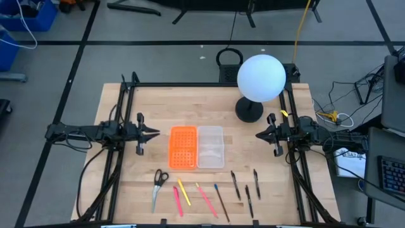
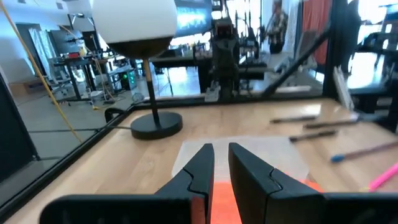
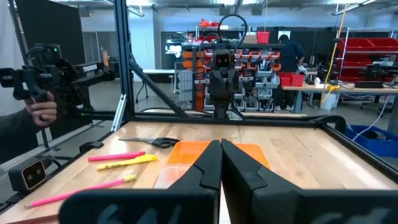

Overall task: Pick & place school supplies into a supply box
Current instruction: Put the black scissor into the orange supply box

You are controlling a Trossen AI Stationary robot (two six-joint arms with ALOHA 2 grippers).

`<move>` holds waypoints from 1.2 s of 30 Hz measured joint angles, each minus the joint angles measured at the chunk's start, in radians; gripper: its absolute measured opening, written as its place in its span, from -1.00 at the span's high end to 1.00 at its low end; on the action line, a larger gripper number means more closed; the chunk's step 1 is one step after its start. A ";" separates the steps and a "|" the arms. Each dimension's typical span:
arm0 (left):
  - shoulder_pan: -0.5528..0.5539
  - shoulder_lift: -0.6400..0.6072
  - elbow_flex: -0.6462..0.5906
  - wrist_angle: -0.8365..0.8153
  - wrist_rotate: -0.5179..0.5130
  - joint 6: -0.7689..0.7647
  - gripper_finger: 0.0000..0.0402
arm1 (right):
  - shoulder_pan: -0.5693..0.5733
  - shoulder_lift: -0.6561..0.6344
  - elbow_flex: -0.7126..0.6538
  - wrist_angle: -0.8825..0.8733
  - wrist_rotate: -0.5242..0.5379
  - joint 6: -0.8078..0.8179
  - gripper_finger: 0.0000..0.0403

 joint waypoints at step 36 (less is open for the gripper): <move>-0.392 1.175 0.939 -1.045 -0.258 -1.575 0.98 | 0.000 0.000 0.000 0.024 0.000 0.000 1.00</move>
